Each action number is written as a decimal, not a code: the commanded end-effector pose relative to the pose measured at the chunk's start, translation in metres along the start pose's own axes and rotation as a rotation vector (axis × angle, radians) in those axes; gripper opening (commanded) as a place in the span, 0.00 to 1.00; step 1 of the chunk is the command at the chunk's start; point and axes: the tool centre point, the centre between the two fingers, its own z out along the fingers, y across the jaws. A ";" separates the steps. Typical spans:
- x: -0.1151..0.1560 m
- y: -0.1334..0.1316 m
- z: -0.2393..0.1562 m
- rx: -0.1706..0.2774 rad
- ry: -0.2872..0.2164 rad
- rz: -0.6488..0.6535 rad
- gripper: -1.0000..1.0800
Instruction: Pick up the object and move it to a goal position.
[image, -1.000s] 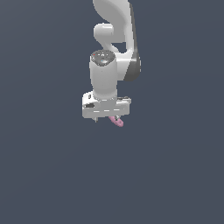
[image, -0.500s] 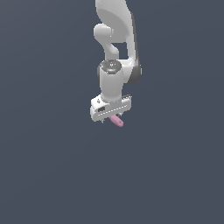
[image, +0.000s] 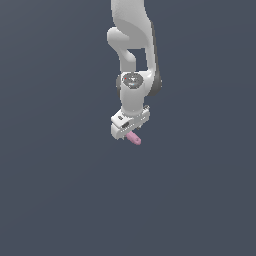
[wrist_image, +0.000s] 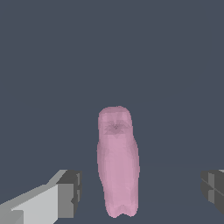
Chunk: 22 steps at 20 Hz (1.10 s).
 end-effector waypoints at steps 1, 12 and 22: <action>-0.003 -0.006 0.005 0.002 -0.002 -0.040 0.96; -0.007 -0.012 0.012 0.005 -0.004 -0.078 0.96; -0.008 -0.014 0.050 0.005 -0.004 -0.083 0.96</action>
